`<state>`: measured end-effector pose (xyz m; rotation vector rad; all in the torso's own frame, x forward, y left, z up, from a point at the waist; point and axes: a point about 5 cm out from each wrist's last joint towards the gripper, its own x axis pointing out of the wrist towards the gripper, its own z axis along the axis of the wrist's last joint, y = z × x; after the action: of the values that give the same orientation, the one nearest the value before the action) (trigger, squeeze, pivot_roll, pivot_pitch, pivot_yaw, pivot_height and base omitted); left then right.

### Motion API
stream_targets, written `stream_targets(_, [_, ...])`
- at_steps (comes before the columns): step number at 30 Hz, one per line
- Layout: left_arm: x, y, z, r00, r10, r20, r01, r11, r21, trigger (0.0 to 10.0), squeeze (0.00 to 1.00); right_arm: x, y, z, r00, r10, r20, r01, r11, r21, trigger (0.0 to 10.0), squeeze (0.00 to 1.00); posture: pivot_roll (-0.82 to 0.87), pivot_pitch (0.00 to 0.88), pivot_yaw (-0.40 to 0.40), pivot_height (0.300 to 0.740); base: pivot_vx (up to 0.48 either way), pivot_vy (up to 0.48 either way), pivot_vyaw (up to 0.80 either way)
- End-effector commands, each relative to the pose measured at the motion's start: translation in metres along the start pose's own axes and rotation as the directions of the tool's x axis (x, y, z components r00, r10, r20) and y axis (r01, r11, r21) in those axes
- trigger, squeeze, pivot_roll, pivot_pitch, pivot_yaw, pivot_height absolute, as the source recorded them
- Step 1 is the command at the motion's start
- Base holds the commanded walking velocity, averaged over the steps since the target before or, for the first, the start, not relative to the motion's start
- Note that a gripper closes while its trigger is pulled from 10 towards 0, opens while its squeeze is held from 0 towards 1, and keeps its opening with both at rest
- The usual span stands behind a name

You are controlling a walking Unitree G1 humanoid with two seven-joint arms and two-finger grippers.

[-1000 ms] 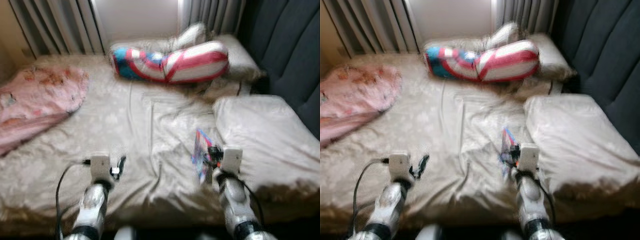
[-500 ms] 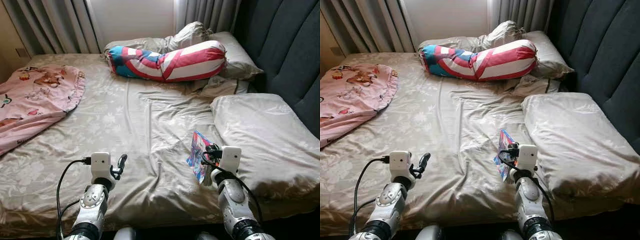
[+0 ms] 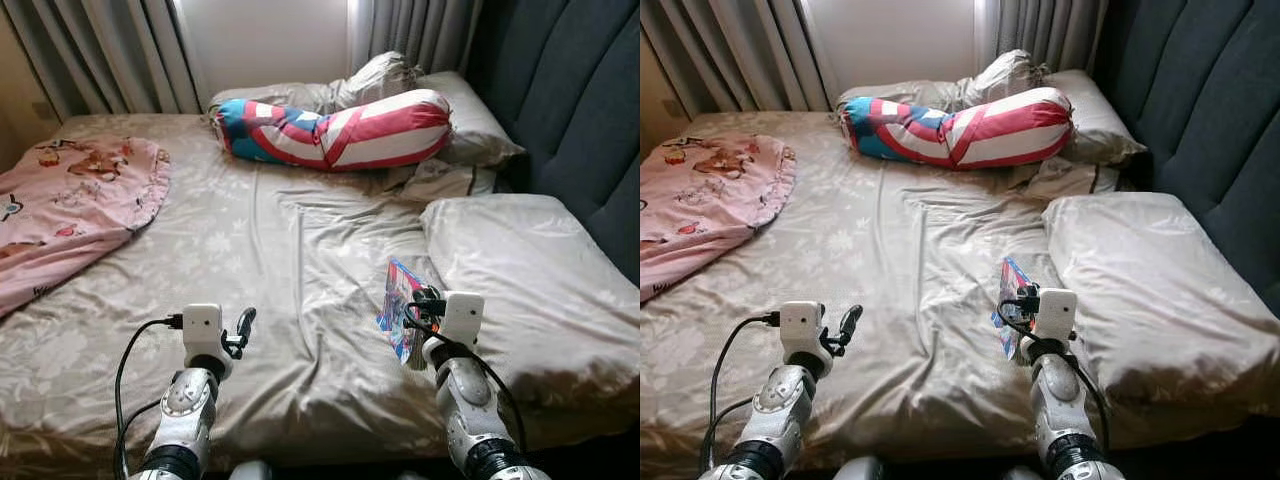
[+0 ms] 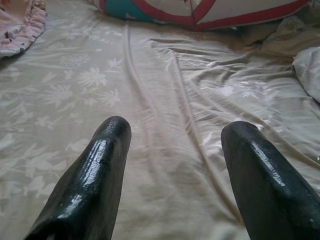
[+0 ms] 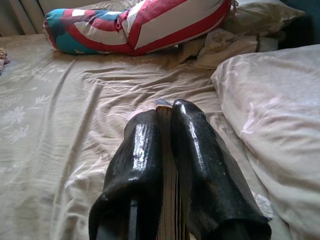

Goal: Clean up the room

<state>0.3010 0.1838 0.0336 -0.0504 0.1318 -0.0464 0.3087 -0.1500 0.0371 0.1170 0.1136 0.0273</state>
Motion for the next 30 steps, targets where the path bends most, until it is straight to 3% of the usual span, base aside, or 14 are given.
stream_targets(1, [0.002, 0.001, 0.004, 1.0, -0.005, 0.008, 0.005, 1.0, 0.007, 10.0, 0.0, 0.007, 0.001, 0.018, 0.997, 0.007, 0.083, -0.006, 1.0, -0.007, 10.0, 0.0, -0.1, 0.0, -0.003, 0.66, 0.319, 0.0, 0.0])
stream_targets(19, [0.001, 0.0, 0.005, 1.0, -0.009, 0.015, 0.009, 1.0, 0.007, 10.0, 0.0, 0.01, -0.001, 0.022, 0.996, 0.001, 0.091, -0.001, 1.0, -0.008, 10.0, 0.0, -0.09, 0.0, -0.003, 0.66, 0.267, 0.0, 0.0])
stream_targets(30, [-0.007, 0.004, 0.003, 1.0, -0.019, 0.025, 0.018, 1.0, 0.021, 10.0, 0.0, 0.021, -0.008, 0.029, 0.995, -0.072, 0.065, 0.063, 0.99, 0.122, 10.0, 0.0, -0.07, 0.023, 0.009, 0.66, 0.0, 0.0, 0.0])
